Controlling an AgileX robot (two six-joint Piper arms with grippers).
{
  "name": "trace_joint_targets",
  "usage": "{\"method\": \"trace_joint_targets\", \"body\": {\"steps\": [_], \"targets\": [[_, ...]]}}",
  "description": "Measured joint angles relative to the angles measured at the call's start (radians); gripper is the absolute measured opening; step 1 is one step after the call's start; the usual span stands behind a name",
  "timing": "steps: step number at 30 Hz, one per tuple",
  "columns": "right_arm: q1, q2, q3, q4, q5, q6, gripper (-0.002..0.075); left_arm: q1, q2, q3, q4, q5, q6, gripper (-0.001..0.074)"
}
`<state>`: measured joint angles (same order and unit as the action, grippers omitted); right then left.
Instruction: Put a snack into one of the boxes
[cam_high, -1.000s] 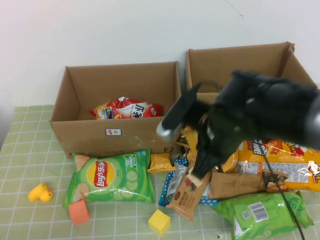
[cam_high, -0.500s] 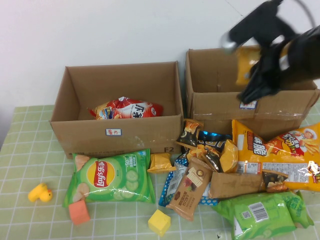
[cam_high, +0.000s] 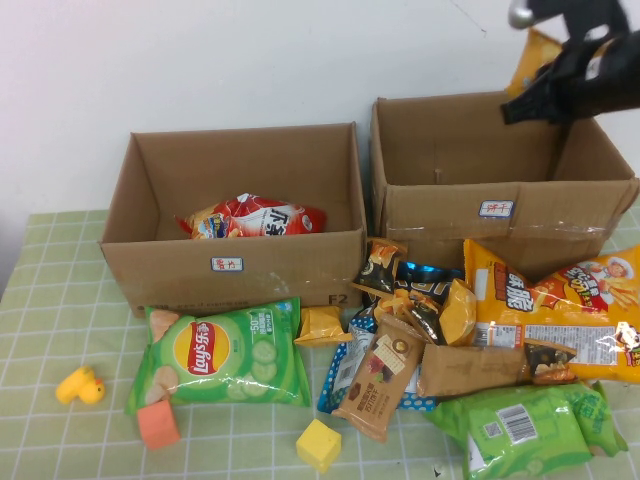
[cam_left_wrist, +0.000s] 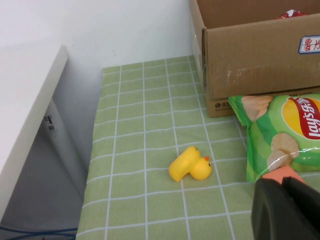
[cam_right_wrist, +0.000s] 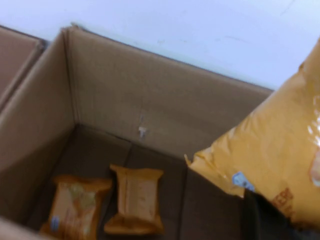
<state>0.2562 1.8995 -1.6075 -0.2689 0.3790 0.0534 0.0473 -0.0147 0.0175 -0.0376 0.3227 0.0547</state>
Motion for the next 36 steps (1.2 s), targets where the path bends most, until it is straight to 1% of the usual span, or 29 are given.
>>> {"method": "trace_joint_targets", "body": {"steps": [2,3,5,7,8,9,10,11,12,14,16,17,18,20,23,30,36], "targets": [[-0.01,0.054,-0.021,0.019,-0.037,0.0,0.0144,0.0,0.0,0.0,0.0,0.0,0.0,-0.0003],[-0.015,0.082,-0.031,0.032,-0.055,0.0,0.0193,0.0,0.0,0.0,0.0,0.0,0.0,-0.0003],[-0.027,0.13,-0.051,0.066,-0.073,0.011,0.0325,0.0,0.0,0.0,0.0,0.0,0.0,-0.0003],[-0.038,0.161,-0.072,0.1,-0.06,0.036,0.0482,0.0,0.0,0.0,0.0,0.0,0.0,-0.0003],[-0.04,0.168,-0.08,0.114,-0.04,0.048,0.0539,0.0,0.0,0.0,0.0,0.0,0.0,-0.0003],[-0.044,0.17,-0.09,0.128,-0.004,0.058,0.0575,0.0,0.0,0.0,0.0,0.0,0.0,-0.0003],[-0.046,0.168,-0.102,0.137,0.041,0.065,0.0591,0.0,0.0,0.0,0.0,0.0,0.0,-0.0003],[-0.048,0.164,-0.112,0.143,0.077,0.065,0.0588,0.0,0.0,0.0,0.0,0.0,0.0,-0.0003],[-0.048,0.154,-0.122,0.148,0.119,0.059,0.0564,0.0,0.0,0.0,0.0,0.0,0.0,-0.0003],[-0.048,0.116,-0.129,0.157,0.188,0.028,0.0459,0.0,0.0,0.0,0.0,0.0,0.0,-0.0003],[-0.048,0.055,-0.129,0.18,0.24,-0.009,0.0271,0.0,0.0,0.0,0.0,0.0,0.0,-0.0003],[-0.048,-0.018,-0.109,0.205,0.259,-0.039,0.0115,0.0,0.0,0.0,0.0,0.0,0.0,-0.0003],[-0.048,-0.065,-0.091,0.219,0.261,-0.06,0.0074,0.0,0.0,0.0,0.0,0.0,0.0,-0.0003],[-0.048,-0.158,-0.042,0.261,0.257,-0.104,0.0033,0.0,0.0,0.0,0.0,0.0,0.0,-0.0003],[-0.048,-0.309,0.083,0.336,0.234,-0.179,0.0008,0.0,0.0,0.0,0.0,0.0,0.0,-0.0003],[-0.048,-0.65,0.437,0.515,0.148,-0.364,-0.0001,0.0,0.0,0.0,0.0,0.0,0.0,-0.0003],[-0.048,-0.956,0.709,0.628,0.128,-0.534,-0.0001,0.0,0.0,0.0,0.0,0.0,0.002,-0.0003]]}}
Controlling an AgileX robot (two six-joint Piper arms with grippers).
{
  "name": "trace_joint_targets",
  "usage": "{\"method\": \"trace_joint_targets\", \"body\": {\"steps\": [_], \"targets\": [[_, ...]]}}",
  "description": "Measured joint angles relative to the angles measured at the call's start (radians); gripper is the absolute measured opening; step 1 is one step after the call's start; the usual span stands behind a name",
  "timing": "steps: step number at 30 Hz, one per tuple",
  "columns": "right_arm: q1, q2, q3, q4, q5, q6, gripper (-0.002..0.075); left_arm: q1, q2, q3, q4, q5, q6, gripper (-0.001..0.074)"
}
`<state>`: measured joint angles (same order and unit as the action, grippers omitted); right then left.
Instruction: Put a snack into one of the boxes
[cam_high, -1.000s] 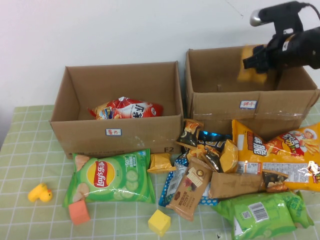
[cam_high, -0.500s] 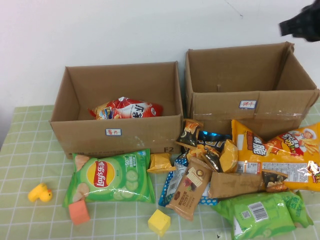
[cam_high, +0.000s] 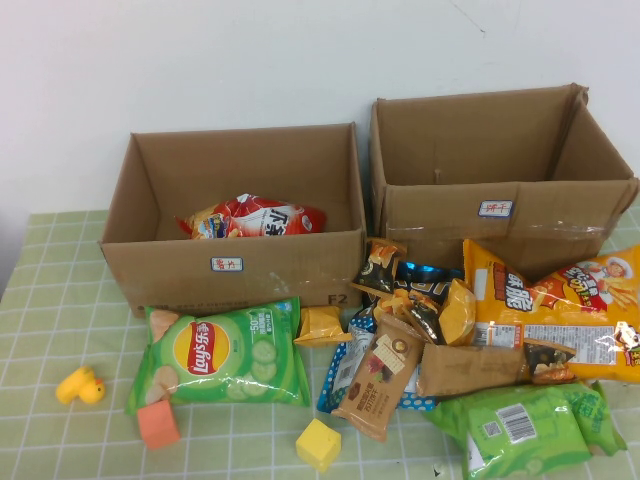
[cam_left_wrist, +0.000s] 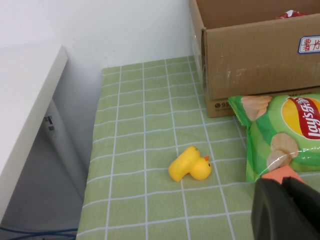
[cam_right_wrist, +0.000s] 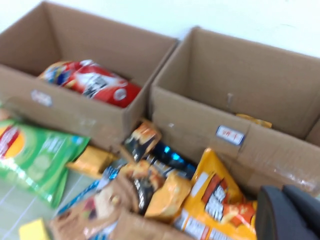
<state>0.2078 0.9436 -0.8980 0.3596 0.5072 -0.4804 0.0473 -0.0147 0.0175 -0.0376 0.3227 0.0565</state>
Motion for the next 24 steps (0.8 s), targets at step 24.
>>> {"method": "trace_joint_targets", "body": {"steps": [24], "targets": [[0.0,-0.959,0.57,-0.149,0.056,0.086,-0.0002,0.0,0.0,0.0,0.0,0.0,0.0,-0.0002]]}}
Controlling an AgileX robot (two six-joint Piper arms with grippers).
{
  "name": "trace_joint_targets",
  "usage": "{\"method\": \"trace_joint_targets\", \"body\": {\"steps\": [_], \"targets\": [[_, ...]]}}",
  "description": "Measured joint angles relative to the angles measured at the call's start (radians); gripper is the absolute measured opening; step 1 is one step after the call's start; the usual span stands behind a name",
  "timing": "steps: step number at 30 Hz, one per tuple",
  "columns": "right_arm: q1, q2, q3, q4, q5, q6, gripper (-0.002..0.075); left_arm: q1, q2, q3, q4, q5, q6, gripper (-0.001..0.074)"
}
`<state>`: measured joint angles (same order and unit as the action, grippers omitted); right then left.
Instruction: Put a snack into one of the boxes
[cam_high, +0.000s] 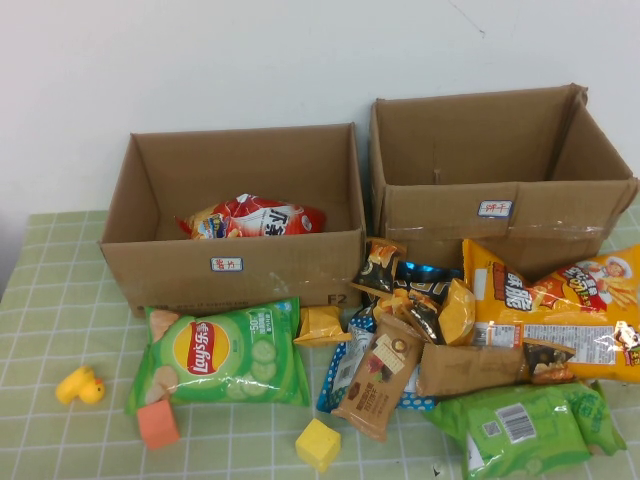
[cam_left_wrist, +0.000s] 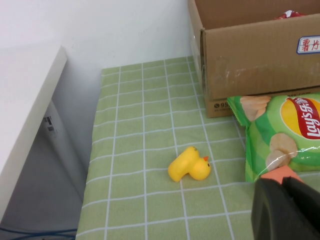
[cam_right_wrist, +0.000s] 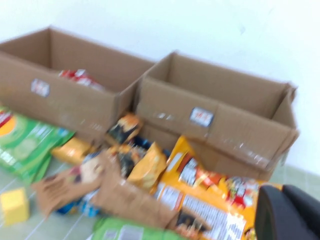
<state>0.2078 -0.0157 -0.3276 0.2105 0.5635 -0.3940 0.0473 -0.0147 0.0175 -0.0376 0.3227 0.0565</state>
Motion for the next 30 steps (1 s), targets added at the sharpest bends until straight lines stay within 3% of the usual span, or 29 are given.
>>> {"method": "trace_joint_targets", "body": {"steps": [13,22,25,30], "targets": [[-0.026,0.0,0.308,0.0,-0.415,0.082,-0.0002,0.0,0.0,0.0,0.0,0.0,-0.002,-0.0002],[-0.292,0.0,0.355,-0.18,-0.387,0.316,-0.0002,0.0,0.0,0.0,0.0,0.0,-0.002,-0.0002],[-0.301,0.0,0.355,-0.232,-0.355,0.385,-0.0002,0.0,0.0,0.0,0.0,0.0,-0.002,-0.0002],[-0.229,0.0,0.355,-0.267,-0.297,0.419,-0.0002,0.0,0.0,0.0,0.0,0.0,-0.002,-0.0002]]}}
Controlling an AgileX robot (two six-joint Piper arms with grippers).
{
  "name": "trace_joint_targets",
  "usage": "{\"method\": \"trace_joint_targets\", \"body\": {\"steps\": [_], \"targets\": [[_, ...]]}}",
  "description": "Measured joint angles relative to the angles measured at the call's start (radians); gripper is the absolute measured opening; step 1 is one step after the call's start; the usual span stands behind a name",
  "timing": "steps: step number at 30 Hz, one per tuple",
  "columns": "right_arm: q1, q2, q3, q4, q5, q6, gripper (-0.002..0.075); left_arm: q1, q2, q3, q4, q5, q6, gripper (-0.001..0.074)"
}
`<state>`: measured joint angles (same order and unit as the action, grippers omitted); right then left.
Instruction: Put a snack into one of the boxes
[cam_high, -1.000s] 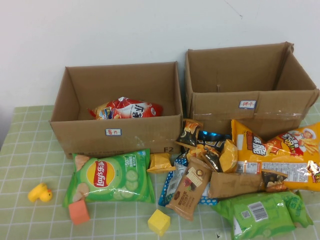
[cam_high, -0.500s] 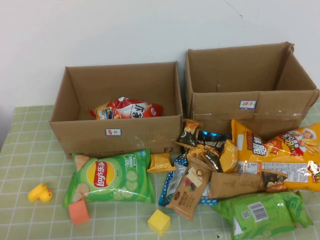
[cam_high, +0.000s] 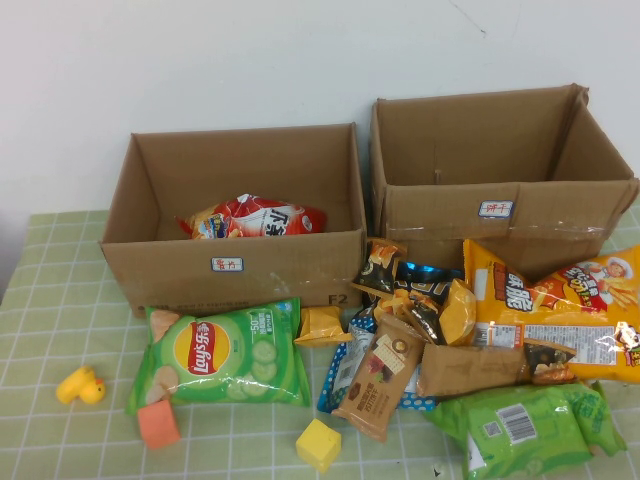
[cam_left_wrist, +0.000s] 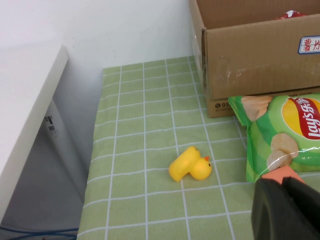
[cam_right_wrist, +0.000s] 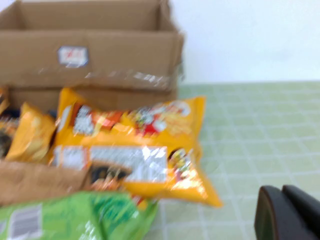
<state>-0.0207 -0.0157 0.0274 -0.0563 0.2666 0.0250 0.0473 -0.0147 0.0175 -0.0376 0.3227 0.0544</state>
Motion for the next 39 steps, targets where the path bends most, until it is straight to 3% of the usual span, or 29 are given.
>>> {"method": "trace_joint_targets", "body": {"steps": [11,39], "targets": [[0.072,0.0,-0.002,-0.004,0.065,0.006,-0.0002,0.0,0.0,0.0,0.0,0.0,0.0,-0.0002],[0.076,0.0,-0.006,0.0,0.083,0.006,-0.0002,0.0,0.0,0.0,0.0,0.0,0.002,-0.0002]]}}
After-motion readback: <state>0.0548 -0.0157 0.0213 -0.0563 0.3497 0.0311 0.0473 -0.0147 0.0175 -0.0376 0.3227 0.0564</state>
